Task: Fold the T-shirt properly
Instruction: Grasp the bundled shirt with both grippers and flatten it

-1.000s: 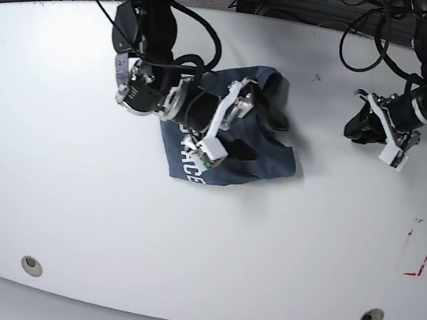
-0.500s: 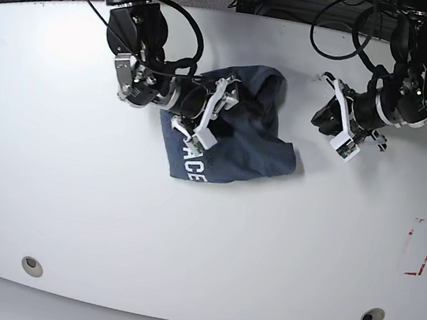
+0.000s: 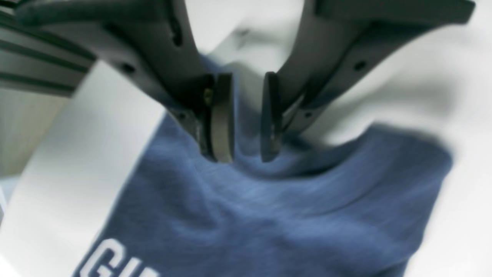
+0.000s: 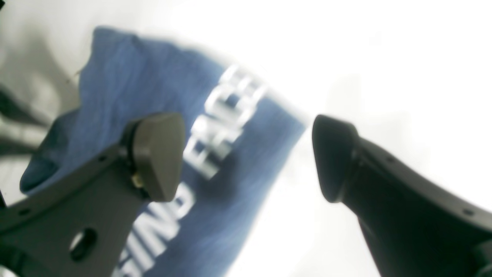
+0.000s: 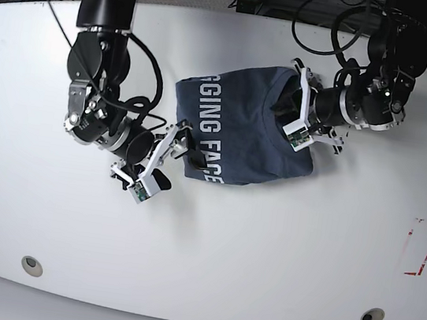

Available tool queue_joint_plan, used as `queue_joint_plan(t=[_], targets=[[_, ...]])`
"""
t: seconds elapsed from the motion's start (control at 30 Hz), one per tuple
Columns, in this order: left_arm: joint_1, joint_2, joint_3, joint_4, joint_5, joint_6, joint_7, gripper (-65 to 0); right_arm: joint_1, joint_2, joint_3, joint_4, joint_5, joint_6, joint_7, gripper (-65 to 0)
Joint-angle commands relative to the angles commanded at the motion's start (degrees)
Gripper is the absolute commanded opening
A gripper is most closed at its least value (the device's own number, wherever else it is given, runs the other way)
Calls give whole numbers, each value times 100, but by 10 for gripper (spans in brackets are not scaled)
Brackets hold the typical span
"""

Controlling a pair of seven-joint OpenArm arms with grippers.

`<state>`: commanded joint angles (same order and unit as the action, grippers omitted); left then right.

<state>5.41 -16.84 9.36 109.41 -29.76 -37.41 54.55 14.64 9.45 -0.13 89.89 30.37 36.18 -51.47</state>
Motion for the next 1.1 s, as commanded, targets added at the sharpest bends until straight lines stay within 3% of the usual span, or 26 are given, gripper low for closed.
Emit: queue_joint_plan(t=[0.17, 0.27, 0.33, 0.5, 0.6, 0.8, 1.0, 1.1], targets=[[9, 343, 211, 9, 308, 0, 26, -537, 765, -62, -97, -976, -53, 0, 9, -168], [88, 369, 519, 0, 765, 0, 26, -537, 1134, -211, -536, -1644, -53, 0, 396, -181], [185, 387, 703, 18, 1020, 0, 26, -537, 1275, -220, -862, -2022, -53, -9, 756, -239], [316, 387, 923, 0, 1512, -9, 18, -537, 1521, -202, -1442, -3015, -62, -9, 1670, -469], [325, 360, 914, -26, 1600, -9, 9, -537, 1538, -44, -1547, -3270, -167, -9, 1925, -477], [79, 185, 914, -624, 1582, -9, -18, -537, 1222, 132, -1521, -3262, -967, 35, 2303, -479], [-519, 167, 914, -1407, 1574, -9, -18, -537, 695, 589, -1512, -2690, -747, 44, 2295, -480], [-730, -26, 941, -1459, 1547, -9, -9, -537, 352, 730, -1512, -2224, -686, 9, 2277, -479]])
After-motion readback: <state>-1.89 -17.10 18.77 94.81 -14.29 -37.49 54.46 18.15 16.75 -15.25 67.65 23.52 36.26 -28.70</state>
